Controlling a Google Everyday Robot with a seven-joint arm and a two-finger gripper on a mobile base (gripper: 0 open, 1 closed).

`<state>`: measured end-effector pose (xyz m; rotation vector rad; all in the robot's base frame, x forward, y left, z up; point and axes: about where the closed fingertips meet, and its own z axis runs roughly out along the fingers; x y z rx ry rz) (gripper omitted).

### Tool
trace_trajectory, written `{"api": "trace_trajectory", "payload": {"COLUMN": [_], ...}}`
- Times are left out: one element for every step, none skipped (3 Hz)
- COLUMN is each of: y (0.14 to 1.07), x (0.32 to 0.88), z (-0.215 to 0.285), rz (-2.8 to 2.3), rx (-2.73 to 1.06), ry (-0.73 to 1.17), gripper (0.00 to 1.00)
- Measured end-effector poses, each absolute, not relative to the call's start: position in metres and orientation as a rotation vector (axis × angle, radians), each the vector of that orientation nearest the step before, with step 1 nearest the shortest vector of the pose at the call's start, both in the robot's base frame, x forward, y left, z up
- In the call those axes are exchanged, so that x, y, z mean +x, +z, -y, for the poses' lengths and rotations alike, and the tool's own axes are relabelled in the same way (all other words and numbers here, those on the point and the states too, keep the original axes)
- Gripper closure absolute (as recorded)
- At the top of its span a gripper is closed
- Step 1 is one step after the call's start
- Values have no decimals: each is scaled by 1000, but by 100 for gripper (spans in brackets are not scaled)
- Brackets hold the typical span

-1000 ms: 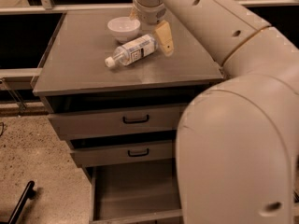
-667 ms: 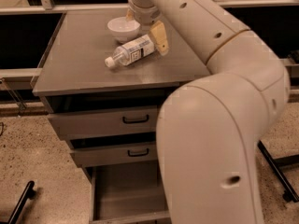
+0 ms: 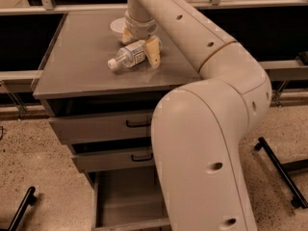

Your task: Place blue plastic bottle into bottom drawer

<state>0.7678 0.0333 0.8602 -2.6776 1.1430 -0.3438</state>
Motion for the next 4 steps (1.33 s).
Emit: {"api": "trace_trajectory", "payload": {"y": [846, 848, 876, 905], "x": [764, 764, 749, 720], "z": [-42, -42, -40, -26], "rz": [-1127, -1127, -1156, -1303], "rx": [-2684, -2684, -2514, -2359], "ry": [-259, -259, -178, -129], "gripper": [49, 72, 95, 100]}}
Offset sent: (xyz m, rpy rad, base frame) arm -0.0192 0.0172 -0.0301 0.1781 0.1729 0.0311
